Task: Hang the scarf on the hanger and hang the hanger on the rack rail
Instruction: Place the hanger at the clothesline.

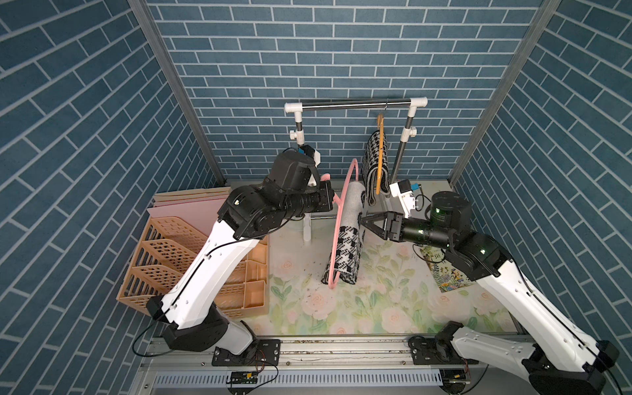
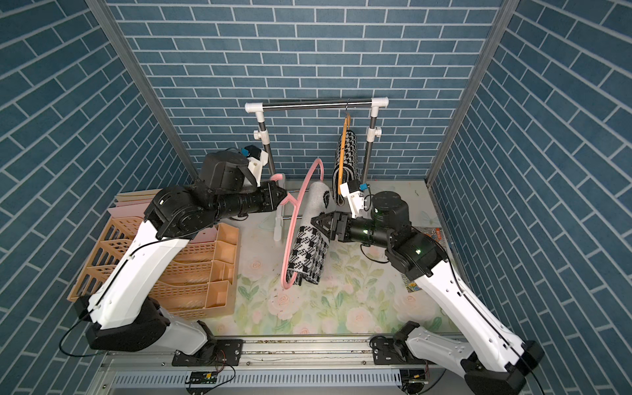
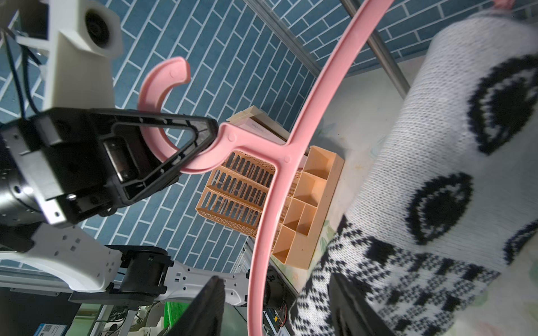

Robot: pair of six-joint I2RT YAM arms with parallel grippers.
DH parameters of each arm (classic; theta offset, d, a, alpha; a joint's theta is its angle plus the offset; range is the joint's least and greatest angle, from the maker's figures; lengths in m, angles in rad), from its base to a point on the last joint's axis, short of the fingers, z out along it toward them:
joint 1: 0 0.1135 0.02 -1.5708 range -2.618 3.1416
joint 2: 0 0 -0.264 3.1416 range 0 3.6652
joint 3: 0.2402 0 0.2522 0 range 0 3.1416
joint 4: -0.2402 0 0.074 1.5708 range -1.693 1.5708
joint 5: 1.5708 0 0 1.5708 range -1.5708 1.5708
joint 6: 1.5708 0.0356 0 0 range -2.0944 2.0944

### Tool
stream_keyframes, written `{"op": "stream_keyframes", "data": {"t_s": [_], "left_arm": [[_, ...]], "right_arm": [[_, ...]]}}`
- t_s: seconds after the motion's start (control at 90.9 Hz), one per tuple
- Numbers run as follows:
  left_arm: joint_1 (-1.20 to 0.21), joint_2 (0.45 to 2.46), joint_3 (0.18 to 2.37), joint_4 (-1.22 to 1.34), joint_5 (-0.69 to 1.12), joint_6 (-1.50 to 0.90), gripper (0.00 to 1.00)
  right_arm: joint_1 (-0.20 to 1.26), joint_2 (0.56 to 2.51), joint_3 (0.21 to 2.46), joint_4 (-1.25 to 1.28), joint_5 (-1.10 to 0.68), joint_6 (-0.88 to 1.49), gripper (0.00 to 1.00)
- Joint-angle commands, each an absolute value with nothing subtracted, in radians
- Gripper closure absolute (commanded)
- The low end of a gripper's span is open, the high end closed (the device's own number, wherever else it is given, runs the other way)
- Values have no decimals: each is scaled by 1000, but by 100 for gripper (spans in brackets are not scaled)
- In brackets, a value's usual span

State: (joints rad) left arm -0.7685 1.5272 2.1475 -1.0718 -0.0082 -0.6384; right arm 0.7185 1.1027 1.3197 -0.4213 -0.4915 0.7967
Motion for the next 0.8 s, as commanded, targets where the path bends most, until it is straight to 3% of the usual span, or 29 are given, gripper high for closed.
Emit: {"op": "stream_keyframes", "data": {"t_s": [0.0,0.187,0.792], "left_arm": [[-759,1589,2274,-1110,-56,-626,100],[-739,1684,2410,-1147,-58,-617,100],[-689,1659,2337,-1089,-101,-611,100]], "right_arm": [[743,1170,1393,-410,-509,775,39],[772,1282,1481,-448,-473,742,39],[981,1308,1283,-316,-383,788,41]]}}
